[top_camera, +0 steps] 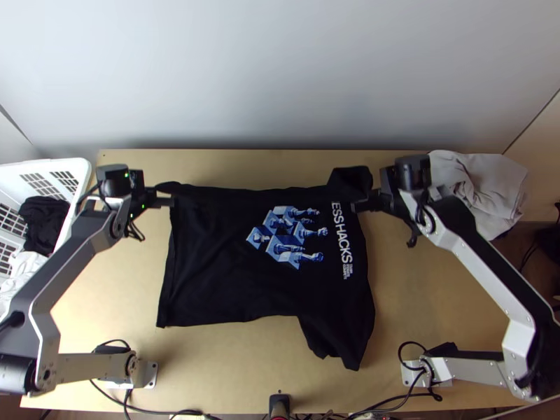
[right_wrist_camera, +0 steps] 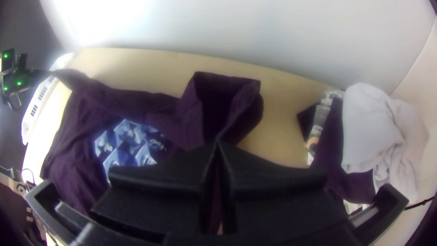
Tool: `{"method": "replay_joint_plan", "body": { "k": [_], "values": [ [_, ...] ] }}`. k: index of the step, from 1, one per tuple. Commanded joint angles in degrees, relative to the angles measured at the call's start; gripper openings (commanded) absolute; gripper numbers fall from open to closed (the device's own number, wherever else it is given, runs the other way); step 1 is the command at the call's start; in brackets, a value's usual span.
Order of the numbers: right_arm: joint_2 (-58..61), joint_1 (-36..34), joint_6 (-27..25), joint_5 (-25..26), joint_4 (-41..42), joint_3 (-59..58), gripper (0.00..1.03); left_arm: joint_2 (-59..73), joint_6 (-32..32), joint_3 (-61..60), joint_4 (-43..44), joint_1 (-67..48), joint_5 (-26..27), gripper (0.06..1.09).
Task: Fold the t-shirt
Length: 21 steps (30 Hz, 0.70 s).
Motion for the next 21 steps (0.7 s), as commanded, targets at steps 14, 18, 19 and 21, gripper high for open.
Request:
{"method": "replay_joint_plan", "body": {
  "k": [14, 18, 19, 21],
  "values": [
    [-11.7, 2.4, 0.3, -3.2, -4.1, -14.7, 0.03, -16.8, -1.7, -19.8, -2.3, -3.1, 0.1, 0.10],
    [-12.4, 2.4, 0.3, -3.9, -5.0, -16.1, 0.03, -18.1, -1.9, -22.3, -2.5, -3.6, 0.1, 0.10],
    [-12.6, 2.5, 0.3, -4.0, -5.3, -16.6, 0.03, -18.3, -1.9, -22.7, -2.5, -3.6, 0.1, 0.10],
    [-12.9, 2.6, 0.3, -4.3, -5.6, -17.4, 0.03, -18.7, -1.9, -23.5, -2.5, -3.3, 0.0, 0.10]
  ]
}}
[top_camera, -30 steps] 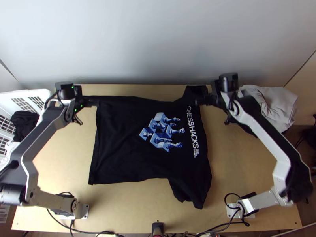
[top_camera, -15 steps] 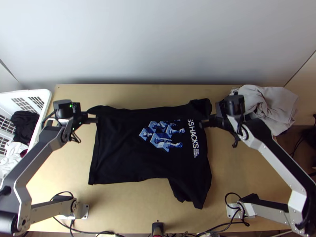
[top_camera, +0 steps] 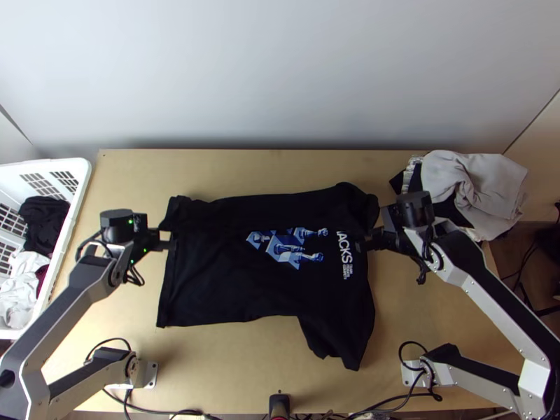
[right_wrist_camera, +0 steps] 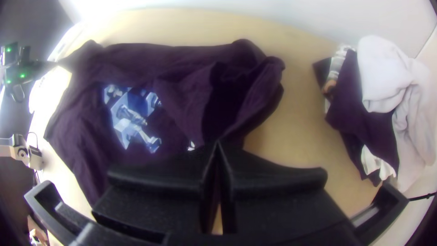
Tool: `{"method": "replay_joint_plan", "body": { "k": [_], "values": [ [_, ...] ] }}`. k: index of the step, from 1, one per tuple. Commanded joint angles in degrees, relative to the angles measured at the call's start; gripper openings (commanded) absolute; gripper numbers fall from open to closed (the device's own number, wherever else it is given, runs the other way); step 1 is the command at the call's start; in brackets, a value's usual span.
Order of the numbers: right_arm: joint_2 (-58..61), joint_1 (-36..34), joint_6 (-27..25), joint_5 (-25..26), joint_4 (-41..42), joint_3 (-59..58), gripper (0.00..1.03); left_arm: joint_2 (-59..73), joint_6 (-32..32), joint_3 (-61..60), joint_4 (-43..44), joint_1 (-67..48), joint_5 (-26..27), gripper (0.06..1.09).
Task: Fold the t-shirt
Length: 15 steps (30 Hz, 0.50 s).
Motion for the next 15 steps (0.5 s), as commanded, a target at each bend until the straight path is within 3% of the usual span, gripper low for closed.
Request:
{"method": "replay_joint_plan", "body": {
  "k": [1, 15],
  "values": [
    [-1.6, 0.4, -0.1, -1.2, -1.1, -3.3, 0.03, -2.6, -0.2, -4.4, -0.4, -0.2, -0.2, 0.10],
    [-3.2, 0.9, -0.1, -2.0, -2.7, -6.3, 0.03, -5.2, 0.9, -6.4, -3.4, -0.7, 0.0, 0.10]
  ]
}}
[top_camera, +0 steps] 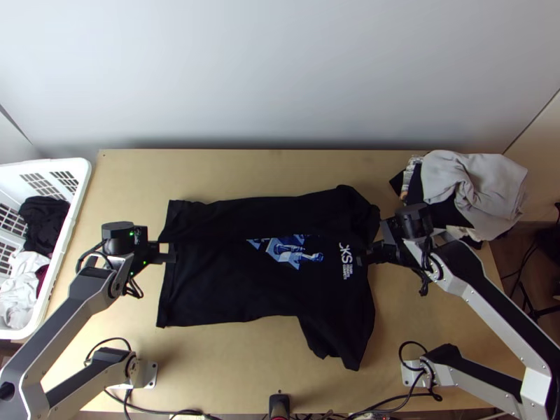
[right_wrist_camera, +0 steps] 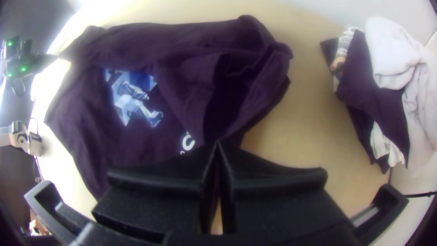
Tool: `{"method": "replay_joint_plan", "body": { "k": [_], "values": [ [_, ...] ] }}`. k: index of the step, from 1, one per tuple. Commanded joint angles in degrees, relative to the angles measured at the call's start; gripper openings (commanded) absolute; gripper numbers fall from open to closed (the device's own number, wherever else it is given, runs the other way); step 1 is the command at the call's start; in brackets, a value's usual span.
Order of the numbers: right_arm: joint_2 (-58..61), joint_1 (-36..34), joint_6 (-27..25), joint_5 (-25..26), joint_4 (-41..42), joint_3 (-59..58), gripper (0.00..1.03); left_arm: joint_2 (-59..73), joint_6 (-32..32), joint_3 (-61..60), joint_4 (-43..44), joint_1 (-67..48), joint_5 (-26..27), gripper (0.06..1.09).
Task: Fold the t-shirt
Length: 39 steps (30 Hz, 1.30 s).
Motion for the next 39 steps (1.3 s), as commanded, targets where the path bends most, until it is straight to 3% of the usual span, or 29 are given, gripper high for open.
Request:
{"method": "replay_joint_plan", "body": {
  "k": [1, 33, 34, 35, 36, 37, 38, 39],
  "values": [
    [-0.8, 0.4, 0.0, -0.5, -0.9, -1.7, 0.03, -1.5, 1.1, -1.8, -1.6, -0.5, 0.1, 0.10],
    [-4.4, 1.1, -1.1, -0.6, -3.7, -8.3, 0.03, -4.8, 3.2, -7.3, -5.5, -3.9, 0.3, 0.10],
    [-4.5, 1.0, -1.0, -0.6, -3.7, -8.3, 0.11, -4.9, 3.1, -7.4, -5.7, -4.1, 0.3, 0.10],
    [-4.7, 0.9, -1.0, -0.6, -3.6, -8.2, 0.34, -4.8, 3.0, -7.5, -5.9, -4.5, 0.3, 0.10],
    [-4.5, 0.8, -0.9, -0.6, -3.6, -8.2, 0.65, -4.8, 3.0, -7.5, -6.0, -4.9, 0.3, 0.19],
    [-4.2, 0.9, -1.1, -0.9, -3.7, -8.0, 0.88, -4.8, 3.0, -7.6, -6.2, -4.9, 0.3, 0.30],
    [-3.8, 0.9, -1.1, -1.3, -3.8, -7.7, 0.98, -4.9, 3.0, -7.5, -7.1, -4.9, 0.3, 0.36],
    [-3.9, 0.9, -1.1, -1.6, -4.1, -7.6, 0.99, -4.9, 2.9, -7.3, -7.6, -4.9, 0.4, 0.40]
  ]
}}
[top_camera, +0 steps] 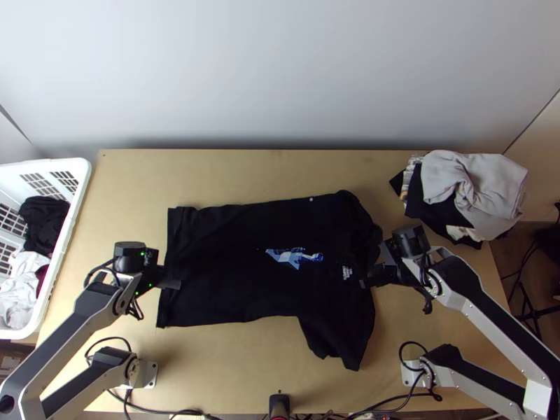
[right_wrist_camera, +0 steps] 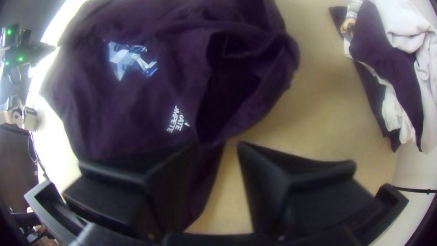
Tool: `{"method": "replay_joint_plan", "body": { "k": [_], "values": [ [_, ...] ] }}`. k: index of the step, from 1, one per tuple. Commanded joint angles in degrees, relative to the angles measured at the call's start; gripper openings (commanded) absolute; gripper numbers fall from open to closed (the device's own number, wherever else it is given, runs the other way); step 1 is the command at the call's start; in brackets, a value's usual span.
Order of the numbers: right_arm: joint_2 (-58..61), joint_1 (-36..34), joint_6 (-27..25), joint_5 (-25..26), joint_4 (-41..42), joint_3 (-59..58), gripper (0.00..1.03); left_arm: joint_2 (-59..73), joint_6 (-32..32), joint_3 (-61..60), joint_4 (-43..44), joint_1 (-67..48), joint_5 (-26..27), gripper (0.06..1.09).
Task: Fold the t-shirt
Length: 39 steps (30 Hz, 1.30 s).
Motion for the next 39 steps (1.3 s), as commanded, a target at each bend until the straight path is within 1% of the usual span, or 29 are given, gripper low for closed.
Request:
{"method": "replay_joint_plan", "body": {
  "k": [1, 3, 4, 5, 8, 11, 14, 17, 23, 24, 27, 28, 30, 32, 34, 35, 37, 39],
  "values": [
    [-0.2, -0.2, 0.0, -1.1, -0.8, 0.6, 0.99, -0.9, -0.1, -0.2, -2.5, -0.7, 0.2, 0.46],
    [-0.5, -0.2, 0.0, -1.4, -1.8, 1.8, 0.99, -1.6, -0.1, 0.4, -4.9, -0.7, 2.1, 0.63],
    [-0.6, -0.3, 0.0, -1.5, -2.4, 2.6, 0.99, -1.8, -0.1, 1.1, -6.4, -0.7, 2.7, 0.73],
    [-0.8, -0.5, 0.0, -1.6, -3.1, 3.6, 0.99, -1.8, -0.1, 2.1, -8.3, -0.6, 2.6, 0.81],
    [-1.1, -0.6, 0.1, -2.0, -5.7, 6.9, 0.99, -2.1, 0.2, 5.9, -15.4, -0.1, 3.5, 0.94],
    [-1.1, -0.6, 0.2, -2.2, -8.0, 9.9, 0.99, -1.2, 1.8, 9.1, -24.0, 0.2, 5.8, 0.94],
    [-1.4, -0.6, 0.4, -2.4, -9.4, 11.7, 0.99, 1.4, 3.9, 10.4, -30.7, 0.2, 6.0, 0.93],
    [-1.7, -0.6, 0.4, -2.9, -10.3, 12.2, 0.99, 2.3, 5.2, 9.2, -30.3, 0.1, 6.0, 0.93],
    [-1.9, -0.2, 0.1, -3.4, -11.0, 12.4, 0.99, 9.7, 5.7, 9.4, -30.7, -1.6, 6.1, 0.93],
    [-1.9, -0.2, 0.0, -3.4, -10.9, 12.3, 0.99, 10.5, 5.7, 9.4, -30.8, -2.2, 6.1, 0.90],
    [-1.9, -0.2, 0.0, -3.4, -10.9, 11.9, 0.99, 11.1, 5.8, 9.5, -31.0, -3.8, 6.7, 0.77],
    [-1.9, -0.2, 0.0, -3.4, -10.9, 11.8, 0.99, 11.1, 5.8, 9.5, -31.0, -3.8, 7.4, 0.70],
    [-1.9, -0.2, 0.0, -3.4, -10.9, 11.4, 0.99, 10.9, 5.8, 9.7, -31.0, -3.6, 7.7, 0.54],
    [-1.9, -0.1, 0.0, -3.4, -10.8, 11.5, 0.99, 10.5, 5.9, 9.9, -31.0, -2.9, 9.2, 0.34],
    [-1.9, 0.0, -0.1, -3.4, -10.9, 12.0, 0.99, 9.7, 6.4, 10.3, -30.8, -2.7, 9.6, 0.12],
    [-1.8, 0.2, -0.1, -3.4, -10.9, 12.4, 0.99, 9.5, 6.5, 10.4, -30.8, -2.6, 9.9, 0.10],
    [-1.5, 1.0, -0.2, -3.7, -11.6, 13.1, 0.99, 9.4, 6.8, 10.5, -30.9, -2.6, 10.3, 0.10],
    [-0.6, 3.3, -0.9, -6.2, -14.8, 13.6, 0.99, 9.4, 6.9, 10.6, -30.9, -2.5, 10.3, 0.10]
  ]
}}
